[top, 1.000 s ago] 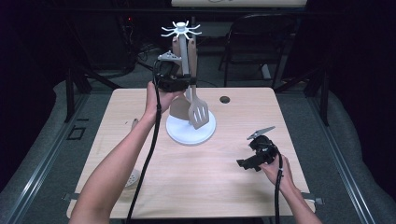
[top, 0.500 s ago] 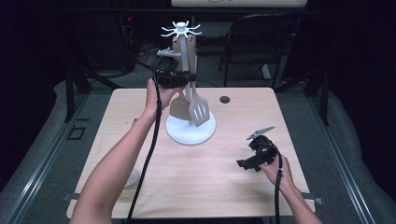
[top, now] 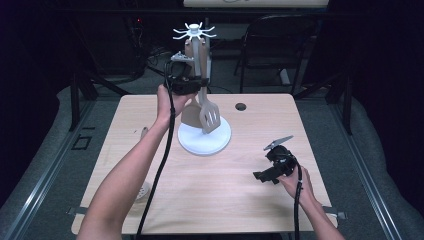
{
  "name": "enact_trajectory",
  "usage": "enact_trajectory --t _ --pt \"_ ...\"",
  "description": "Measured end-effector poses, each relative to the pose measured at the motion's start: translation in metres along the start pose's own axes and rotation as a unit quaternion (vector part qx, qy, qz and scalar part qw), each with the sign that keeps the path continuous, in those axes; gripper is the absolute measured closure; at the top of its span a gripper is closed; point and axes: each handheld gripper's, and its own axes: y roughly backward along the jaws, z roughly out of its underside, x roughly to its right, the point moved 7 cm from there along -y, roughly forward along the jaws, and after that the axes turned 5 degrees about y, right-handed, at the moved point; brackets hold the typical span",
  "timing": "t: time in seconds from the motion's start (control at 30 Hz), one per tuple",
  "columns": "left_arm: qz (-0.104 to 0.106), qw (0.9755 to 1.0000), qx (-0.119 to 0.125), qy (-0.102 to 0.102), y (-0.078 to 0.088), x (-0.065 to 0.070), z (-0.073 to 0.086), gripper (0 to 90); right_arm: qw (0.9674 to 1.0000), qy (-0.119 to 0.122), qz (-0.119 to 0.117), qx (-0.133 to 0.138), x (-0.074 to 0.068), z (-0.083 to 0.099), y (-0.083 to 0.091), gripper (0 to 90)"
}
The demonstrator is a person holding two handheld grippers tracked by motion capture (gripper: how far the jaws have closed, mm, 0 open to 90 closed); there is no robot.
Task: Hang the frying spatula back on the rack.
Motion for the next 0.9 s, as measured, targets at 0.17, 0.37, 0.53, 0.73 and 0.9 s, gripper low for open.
enact_trajectory --t 0.17,0.37,0.53,0.73,0.9 --pt "-0.013 0.9999 0.004 -0.004 0.0 -0.001 0.0 77.7 1.0 0.003 0.001 -0.003 0.0 0.0 0.0 2.7" --pt "-0.015 0.9998 0.011 -0.003 0.004 0.001 0.003 74.4 1.0 0.001 0.002 0.002 0.0 0.0 -0.001 2.7" --pt "-0.031 0.9988 0.004 -0.037 0.01 0.005 0.008 67.7 1.0 0.004 -0.004 -0.006 -0.002 0.001 -0.002 2.8" --pt "-0.034 0.9985 0.004 -0.043 0.017 0.006 0.013 61.0 1.0 0.007 -0.003 -0.005 -0.002 0.0 -0.003 2.8" --pt "-0.024 0.9989 0.004 -0.041 0.023 0.007 0.018 61.1 1.0 0.004 -0.002 -0.007 -0.002 0.001 -0.002 2.8"
